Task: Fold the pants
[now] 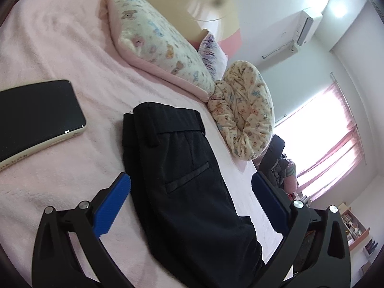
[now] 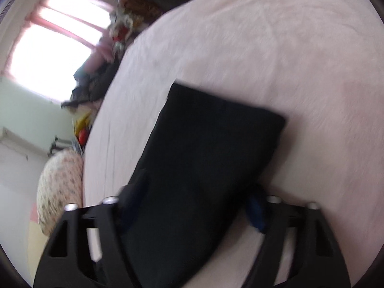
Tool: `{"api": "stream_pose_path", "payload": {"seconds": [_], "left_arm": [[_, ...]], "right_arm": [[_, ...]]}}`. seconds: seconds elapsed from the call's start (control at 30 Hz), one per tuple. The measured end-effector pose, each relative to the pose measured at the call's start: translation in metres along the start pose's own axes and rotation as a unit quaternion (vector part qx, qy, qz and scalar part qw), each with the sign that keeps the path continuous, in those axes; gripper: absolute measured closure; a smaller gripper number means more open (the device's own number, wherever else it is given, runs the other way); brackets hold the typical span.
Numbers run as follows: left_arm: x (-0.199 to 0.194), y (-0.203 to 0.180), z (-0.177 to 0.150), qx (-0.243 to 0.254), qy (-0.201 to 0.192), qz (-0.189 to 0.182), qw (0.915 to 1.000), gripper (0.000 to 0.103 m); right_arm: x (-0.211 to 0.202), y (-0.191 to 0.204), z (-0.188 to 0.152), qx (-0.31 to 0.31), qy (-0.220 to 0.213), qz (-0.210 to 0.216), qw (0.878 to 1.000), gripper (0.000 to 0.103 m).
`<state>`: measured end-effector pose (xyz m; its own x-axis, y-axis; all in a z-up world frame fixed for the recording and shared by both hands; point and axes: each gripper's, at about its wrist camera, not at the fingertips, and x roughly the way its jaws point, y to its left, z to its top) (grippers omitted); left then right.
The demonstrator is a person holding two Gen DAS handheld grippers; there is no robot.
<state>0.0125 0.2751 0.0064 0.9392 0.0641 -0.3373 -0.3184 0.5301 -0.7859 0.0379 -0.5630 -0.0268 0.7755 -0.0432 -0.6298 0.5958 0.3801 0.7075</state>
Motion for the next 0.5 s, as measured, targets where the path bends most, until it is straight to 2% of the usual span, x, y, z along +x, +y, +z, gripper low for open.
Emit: {"api": "stream_pose_path", "payload": {"seconds": [0.07, 0.1, 0.13, 0.2, 0.27, 0.33, 0.43, 0.5], "left_arm": [[0.0, -0.001, -0.001, 0.001, 0.001, -0.004, 1.0, 0.002], [0.0, 0.0, -0.001, 0.001, 0.001, -0.006, 1.0, 0.002], [-0.001, 0.0, -0.001, 0.0, 0.001, -0.008, 1.0, 0.002], [-0.003, 0.0, 0.001, -0.002, -0.002, -0.012, 0.9999, 0.002], [-0.004, 0.001, 0.002, -0.005, -0.005, -0.015, 0.9999, 0.002], [-0.006, 0.002, 0.003, -0.007, -0.008, -0.018, 0.9998, 0.002], [-0.006, 0.003, 0.004, -0.009, -0.008, -0.018, 0.9998, 0.002], [-0.006, 0.004, 0.005, -0.012, -0.008, -0.018, 0.9997, 0.002]], "right_arm": [[0.0, -0.011, 0.002, 0.01, -0.006, 0.013, 1.0, 0.064], [0.002, -0.016, 0.001, 0.015, -0.008, 0.014, 1.0, 0.081], [0.003, -0.022, 0.003, 0.023, -0.007, 0.025, 0.999, 0.087], [0.0, -0.032, 0.002, 0.045, -0.01, 0.065, 0.997, 0.092], [-0.008, -0.029, -0.002, 0.031, -0.026, 0.086, 0.995, 0.094], [-0.022, -0.015, -0.008, -0.013, -0.05, 0.095, 0.994, 0.094], [-0.047, 0.019, -0.025, -0.102, -0.084, 0.121, 0.984, 0.094], [-0.061, 0.051, -0.043, -0.18, -0.104, 0.123, 0.97, 0.094]]}}
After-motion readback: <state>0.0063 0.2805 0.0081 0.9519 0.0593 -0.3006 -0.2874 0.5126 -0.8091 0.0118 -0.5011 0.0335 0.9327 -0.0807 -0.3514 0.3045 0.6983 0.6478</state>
